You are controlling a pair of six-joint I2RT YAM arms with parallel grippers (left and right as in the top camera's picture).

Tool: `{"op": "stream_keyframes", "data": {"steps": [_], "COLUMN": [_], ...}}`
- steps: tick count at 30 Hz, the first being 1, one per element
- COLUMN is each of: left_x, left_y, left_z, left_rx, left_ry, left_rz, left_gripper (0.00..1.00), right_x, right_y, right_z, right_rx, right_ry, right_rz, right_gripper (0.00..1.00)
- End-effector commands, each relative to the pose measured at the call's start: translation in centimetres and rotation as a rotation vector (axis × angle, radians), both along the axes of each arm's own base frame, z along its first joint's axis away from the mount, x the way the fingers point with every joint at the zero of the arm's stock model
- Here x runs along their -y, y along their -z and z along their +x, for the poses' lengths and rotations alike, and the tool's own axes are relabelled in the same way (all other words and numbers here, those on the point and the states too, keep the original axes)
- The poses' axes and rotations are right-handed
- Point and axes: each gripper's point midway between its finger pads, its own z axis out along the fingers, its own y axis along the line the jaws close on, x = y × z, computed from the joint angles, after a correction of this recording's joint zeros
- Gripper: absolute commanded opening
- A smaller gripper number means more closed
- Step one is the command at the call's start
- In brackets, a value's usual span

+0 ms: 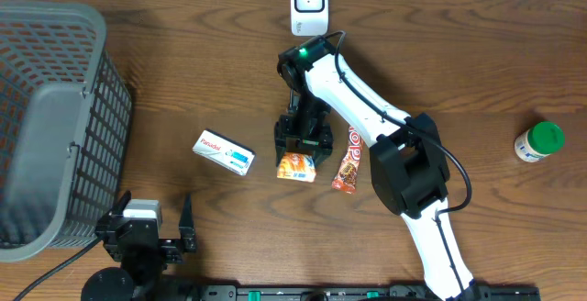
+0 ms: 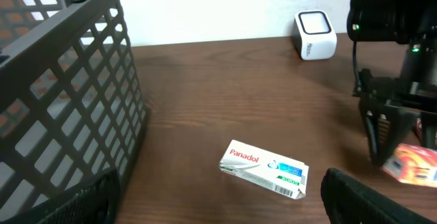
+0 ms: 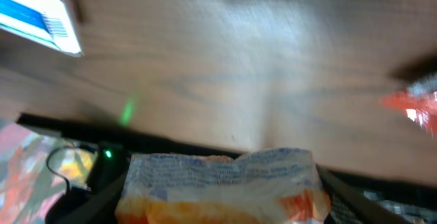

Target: Scan the item barcode

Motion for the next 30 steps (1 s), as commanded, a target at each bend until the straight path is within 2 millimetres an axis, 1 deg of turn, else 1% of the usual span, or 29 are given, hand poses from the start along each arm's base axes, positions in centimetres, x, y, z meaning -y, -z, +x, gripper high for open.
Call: {"op": "stream_keyframes", "data": {"steps": [1, 4, 8, 12, 15, 19, 23, 25, 30], "left_x": [0.0, 0.0, 0.0, 0.0, 0.0, 0.0, 0.0, 0.0, 0.0], "left_y": [0.0, 0.0, 0.0, 0.0, 0.0, 0.0, 0.0, 0.0, 0.0], "left_z": [0.0, 0.0, 0.0, 0.0, 0.0, 0.0, 0.0, 0.0, 0.0], "left_rx": [0.005, 0.005, 0.005, 0.005, 0.005, 0.005, 0.005, 0.005, 0.005], "left_ry": [-0.003, -0.003, -0.003, -0.003, -0.003, -0.003, -0.003, -0.003, -0.003], "left_rz": [-0.003, -0.003, -0.003, -0.003, -0.003, -0.003, -0.003, -0.003, -0.003], "left_gripper": [0.93, 0.93, 0.93, 0.93, 0.93, 0.93, 0.93, 0.93, 0.93], "right_x": [-1.0, -1.8, -3.0, -4.4, -4.7, -4.7, -4.4, -4.0, -1.7], "right_y": [-0.3, 0.0, 0.3, -0.4, -1.2, -2.9, -5.0, -6.1, -6.6], "right_z": [1.3, 2.8, 5.4, 8.2, 11.1, 14.9, 18.6, 20.9, 25.9], "right_rx": [0.044, 0.101, 0.188, 0.27, 0.369, 0.493, 0.629, 0.72, 0.939], "right_ry": [0.01, 0.027, 0.058, 0.086, 0.105, 0.132, 0.155, 0.168, 0.209], "right_rz": [0.07, 0.115, 0.186, 0.307, 0.368, 0.436, 0.496, 0.514, 0.412], "right_gripper": [0.66, 0.66, 0.65, 0.65, 0.65, 0.63, 0.65, 0.66, 0.66]}}
